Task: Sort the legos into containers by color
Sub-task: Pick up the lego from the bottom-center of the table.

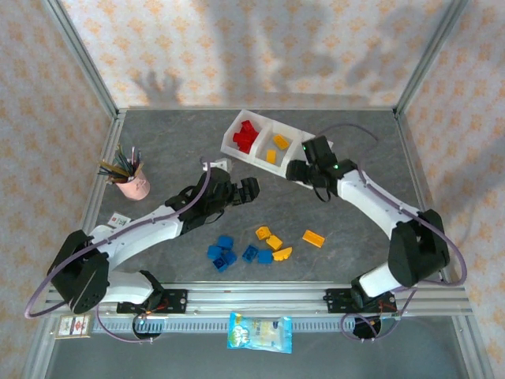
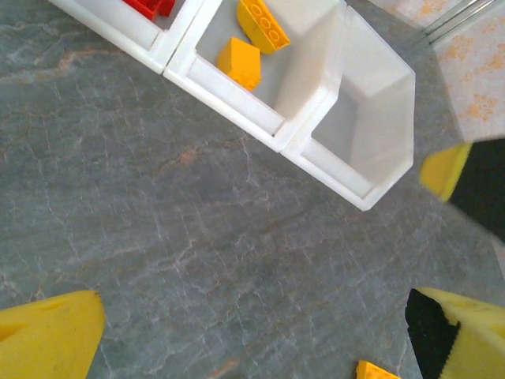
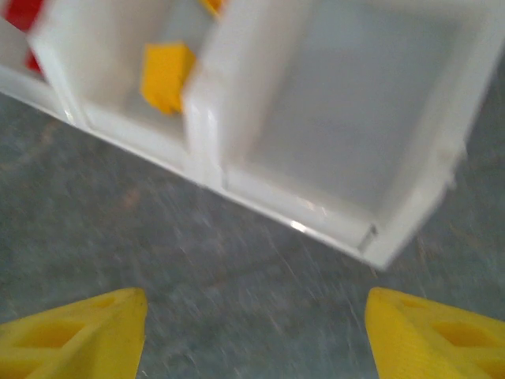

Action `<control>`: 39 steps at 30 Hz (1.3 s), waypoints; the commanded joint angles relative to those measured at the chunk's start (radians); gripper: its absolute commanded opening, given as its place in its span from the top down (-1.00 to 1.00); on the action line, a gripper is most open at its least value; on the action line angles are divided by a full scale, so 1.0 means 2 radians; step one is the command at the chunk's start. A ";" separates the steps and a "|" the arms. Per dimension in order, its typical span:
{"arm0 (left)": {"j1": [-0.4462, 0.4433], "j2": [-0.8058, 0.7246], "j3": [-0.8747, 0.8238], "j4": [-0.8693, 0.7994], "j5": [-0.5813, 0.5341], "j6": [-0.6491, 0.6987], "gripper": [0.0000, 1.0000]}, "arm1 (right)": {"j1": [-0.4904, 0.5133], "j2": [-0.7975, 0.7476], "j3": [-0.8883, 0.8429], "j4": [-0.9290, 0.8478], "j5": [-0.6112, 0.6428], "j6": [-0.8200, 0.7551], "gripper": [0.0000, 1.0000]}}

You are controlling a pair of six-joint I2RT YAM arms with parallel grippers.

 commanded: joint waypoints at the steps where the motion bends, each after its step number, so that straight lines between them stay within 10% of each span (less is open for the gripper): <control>1: -0.010 -0.025 -0.019 -0.003 -0.010 -0.025 -0.98 | 0.003 -0.038 -0.057 -0.021 -0.009 0.026 -0.49; 39: -0.036 -0.016 -0.035 -0.008 -0.015 -0.048 -0.98 | 0.152 -0.129 -0.239 -0.092 -0.001 0.204 -0.48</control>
